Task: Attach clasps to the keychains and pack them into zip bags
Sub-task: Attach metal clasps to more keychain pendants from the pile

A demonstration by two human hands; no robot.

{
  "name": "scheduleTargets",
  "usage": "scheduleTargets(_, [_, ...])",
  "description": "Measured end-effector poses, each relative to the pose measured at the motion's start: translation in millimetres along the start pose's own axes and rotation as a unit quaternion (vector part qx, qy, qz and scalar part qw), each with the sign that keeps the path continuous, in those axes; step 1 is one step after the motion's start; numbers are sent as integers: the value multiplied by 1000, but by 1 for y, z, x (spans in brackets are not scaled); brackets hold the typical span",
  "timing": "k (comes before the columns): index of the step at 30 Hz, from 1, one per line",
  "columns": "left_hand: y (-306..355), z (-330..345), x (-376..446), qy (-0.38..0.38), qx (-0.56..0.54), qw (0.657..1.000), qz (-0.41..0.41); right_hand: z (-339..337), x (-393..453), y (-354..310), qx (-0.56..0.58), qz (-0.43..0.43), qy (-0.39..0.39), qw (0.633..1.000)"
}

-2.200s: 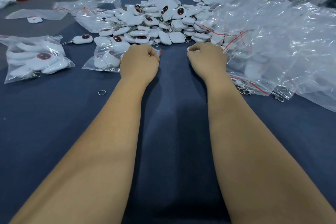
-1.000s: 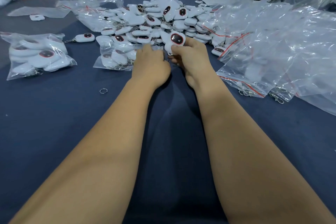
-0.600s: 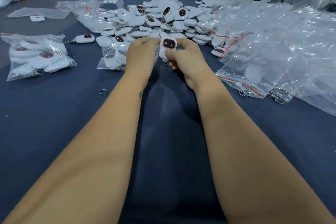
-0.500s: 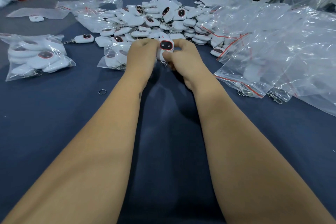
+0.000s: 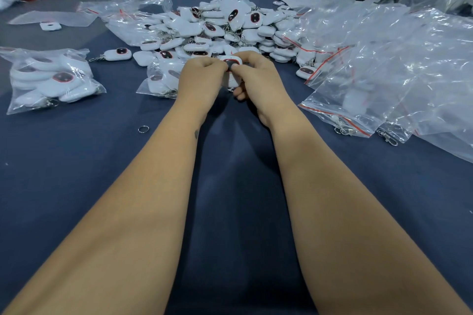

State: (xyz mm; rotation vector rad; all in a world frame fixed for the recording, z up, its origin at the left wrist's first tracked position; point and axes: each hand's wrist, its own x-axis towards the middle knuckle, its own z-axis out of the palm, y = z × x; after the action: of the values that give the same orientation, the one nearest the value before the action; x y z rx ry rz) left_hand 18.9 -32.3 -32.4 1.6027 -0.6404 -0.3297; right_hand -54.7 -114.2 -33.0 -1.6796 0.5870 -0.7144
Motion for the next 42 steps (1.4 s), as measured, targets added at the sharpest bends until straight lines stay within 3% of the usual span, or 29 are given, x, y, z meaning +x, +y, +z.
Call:
scheduleTargets(17, [1, 0, 2, -10, -37, 999, -35, -1, -2, -2, -12, 7, 2, 1000])
scheduleTargets(33, [-1, 1, 0, 12, 8, 1000, 13, 0, 1, 0, -3, 13, 9, 1000])
scheduleTargets(37, [-2, 2, 2, 22, -10, 1000, 12, -1, 3, -2, 57, 38, 45, 997])
scheduleTargets(42, [-9, 0, 8, 65, 47, 997, 9, -8, 2, -8, 275, 83, 84, 954])
